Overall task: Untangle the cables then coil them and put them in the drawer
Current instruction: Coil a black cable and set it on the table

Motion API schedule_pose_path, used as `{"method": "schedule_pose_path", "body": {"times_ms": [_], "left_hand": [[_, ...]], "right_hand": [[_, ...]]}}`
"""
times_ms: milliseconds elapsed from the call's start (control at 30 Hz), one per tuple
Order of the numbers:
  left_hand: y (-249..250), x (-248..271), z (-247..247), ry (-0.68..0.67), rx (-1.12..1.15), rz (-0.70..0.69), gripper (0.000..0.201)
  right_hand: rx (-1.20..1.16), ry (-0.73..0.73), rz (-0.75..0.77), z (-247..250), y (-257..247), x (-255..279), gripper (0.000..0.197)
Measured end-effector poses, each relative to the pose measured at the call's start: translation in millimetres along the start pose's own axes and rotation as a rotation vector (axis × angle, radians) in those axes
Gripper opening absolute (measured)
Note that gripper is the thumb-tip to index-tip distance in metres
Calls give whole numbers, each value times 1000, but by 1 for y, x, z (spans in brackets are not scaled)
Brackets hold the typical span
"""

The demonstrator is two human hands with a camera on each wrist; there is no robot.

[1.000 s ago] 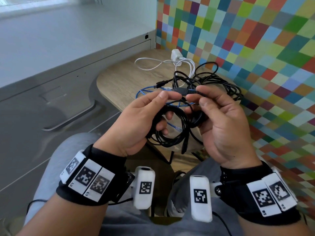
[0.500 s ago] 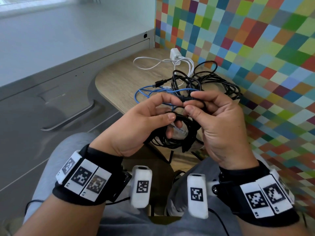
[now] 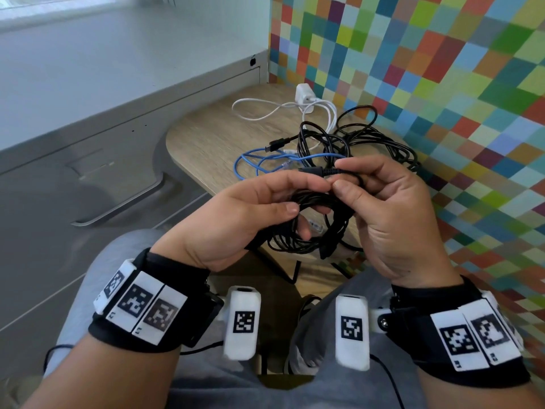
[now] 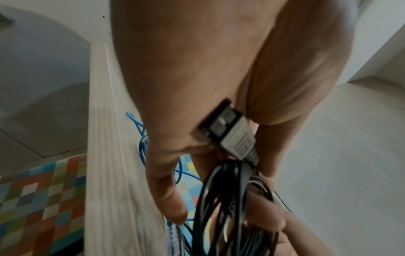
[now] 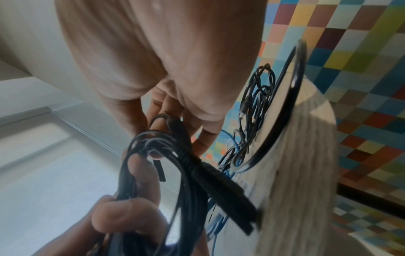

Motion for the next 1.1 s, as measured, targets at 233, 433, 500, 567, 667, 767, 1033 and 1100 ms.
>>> {"method": "schedule_pose_path", "body": {"times_ms": [233,433,500,567,667,767,1033,1100], "left_hand": [[-4,-4,14,181,161,-40,31],[-13,-8,13,254,-37,35,39],[-14,-9,13,260,-114,58,39],[-13,-8,15,266,-109,66,37],[-11,-6,16,288,16,30,37],[-8,-6,20,324,124,-7,42],[-11,-4,26,412,259,19,40],[-11,-2,26,404,228,36,40]], "right_hand": [[-84,-15,-59,-8,5,1,41],[-201,117,-71,-3,11,1,40],[-200,152,-64,0,11,2,43],[-195,174,-64,1,12,3,43],[-162,192,-34,4,12,2,33],[-171,196,19,9,7,2,15],[43,-46,99,-5,-10,1,9],[266,-74,97,-7,-12,2,13]]}}
Point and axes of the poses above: each hand's wrist, its own x-axis away from the middle knuckle, its own z-axis out of the back of the hand, y = z × x, the point moved 8 cm from there along -x, towards the middle knuckle, and after that the axes turned 8 degrees about -y, right-handed, at the moved point
